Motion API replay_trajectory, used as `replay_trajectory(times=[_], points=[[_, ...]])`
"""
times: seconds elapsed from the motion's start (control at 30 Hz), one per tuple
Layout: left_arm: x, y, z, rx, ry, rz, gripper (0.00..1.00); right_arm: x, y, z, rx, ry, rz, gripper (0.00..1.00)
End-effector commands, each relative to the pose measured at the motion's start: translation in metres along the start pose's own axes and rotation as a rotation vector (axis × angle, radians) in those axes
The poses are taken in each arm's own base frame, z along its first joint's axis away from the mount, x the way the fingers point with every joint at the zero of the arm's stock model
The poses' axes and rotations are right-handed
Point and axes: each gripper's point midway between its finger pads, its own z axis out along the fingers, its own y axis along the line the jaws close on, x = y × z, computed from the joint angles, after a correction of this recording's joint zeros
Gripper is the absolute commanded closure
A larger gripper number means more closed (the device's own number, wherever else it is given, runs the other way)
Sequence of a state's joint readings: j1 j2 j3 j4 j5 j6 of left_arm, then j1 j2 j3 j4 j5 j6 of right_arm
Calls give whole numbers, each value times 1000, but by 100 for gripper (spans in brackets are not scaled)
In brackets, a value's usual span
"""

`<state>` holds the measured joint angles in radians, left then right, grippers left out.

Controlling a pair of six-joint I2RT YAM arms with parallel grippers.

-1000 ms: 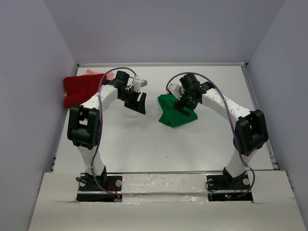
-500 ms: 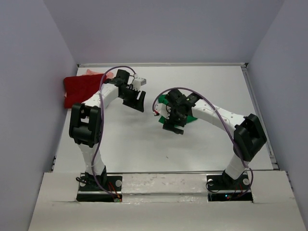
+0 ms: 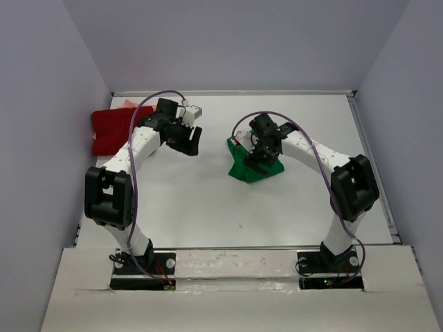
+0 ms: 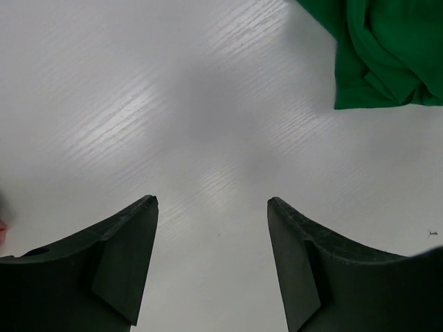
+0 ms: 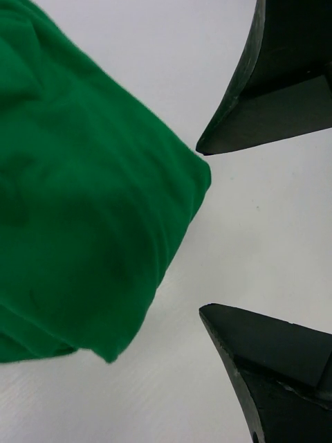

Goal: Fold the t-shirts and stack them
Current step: Fold the long partially folded tshirt into a neat square

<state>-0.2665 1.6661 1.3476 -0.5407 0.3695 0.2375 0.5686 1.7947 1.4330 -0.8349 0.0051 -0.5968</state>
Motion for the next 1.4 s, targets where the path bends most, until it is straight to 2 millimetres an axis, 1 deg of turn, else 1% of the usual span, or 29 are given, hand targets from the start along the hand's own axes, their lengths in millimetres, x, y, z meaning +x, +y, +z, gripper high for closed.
replay_trajectory(times=[0.0,0.03,0.13,0.2,0.27,0.4,0.43,0.47,0.5,0.57,0.67,0.7,0.73,0.77,0.83,0.87,1.03,1.07,1.17,1.2,1.3,1.37], points=[[-6,2,-14,-33,-48,13,26,-15,24,-25,-111,-72,-15,6],[-6,2,-14,-33,-48,13,26,-14,25,-29,-112,-72,-15,6],[-5,3,-11,-30,-41,8,26,-13,37,-41,-161,-92,-11,5],[-7,2,-10,-21,-38,8,27,-12,46,-44,-195,-86,-14,5],[-7,1,-7,-8,-28,1,27,-9,50,-46,-208,-85,-9,5],[-6,3,-2,-7,-17,-6,27,-14,66,-47,-247,-100,-30,5],[-5,3,-1,-10,-16,-8,27,-14,67,-46,-252,-105,-29,5],[-5,5,-1,-14,-15,-10,27,-19,74,-43,-258,-113,-51,5],[-6,4,-1,-13,-16,-8,27,-19,78,-39,-267,-103,-58,5],[-6,5,-1,-16,-16,-9,27,-26,90,-31,-273,-103,-94,5],[-6,6,-3,-27,-20,-6,27,-28,98,-17,-248,-76,-140,5],[-6,6,-5,-31,-25,-4,27,-32,98,-13,-221,-79,-165,5],[-6,6,-5,-33,-27,-2,27,-31,96,-6,-209,-68,-166,5],[-4,5,-6,-33,-27,-2,27,-35,95,-2,-187,-71,-183,5],[-4,5,-7,-35,-31,0,27,-35,90,5,-161,-60,-192,5],[-5,5,-8,-36,-36,1,27,-33,88,12,-150,-52,-196,5],[-6,4,-8,-31,-36,1,27,-23,86,34,-109,-5,-231,5],[-6,4,-8,-30,-38,2,27,-17,80,41,-70,12,-234,5],[-6,4,-9,-28,-43,4,27,-14,74,50,-29,21,-246,5],[-5,3,-9,-27,-41,4,27,-8,74,55,-26,40,-252,5],[-6,2,-9,-25,-43,5,27,-7,73,60,-15,44,-252,5],[-6,2,-9,-23,-44,3,27,-9,72,62,-8,38,-247,6]])
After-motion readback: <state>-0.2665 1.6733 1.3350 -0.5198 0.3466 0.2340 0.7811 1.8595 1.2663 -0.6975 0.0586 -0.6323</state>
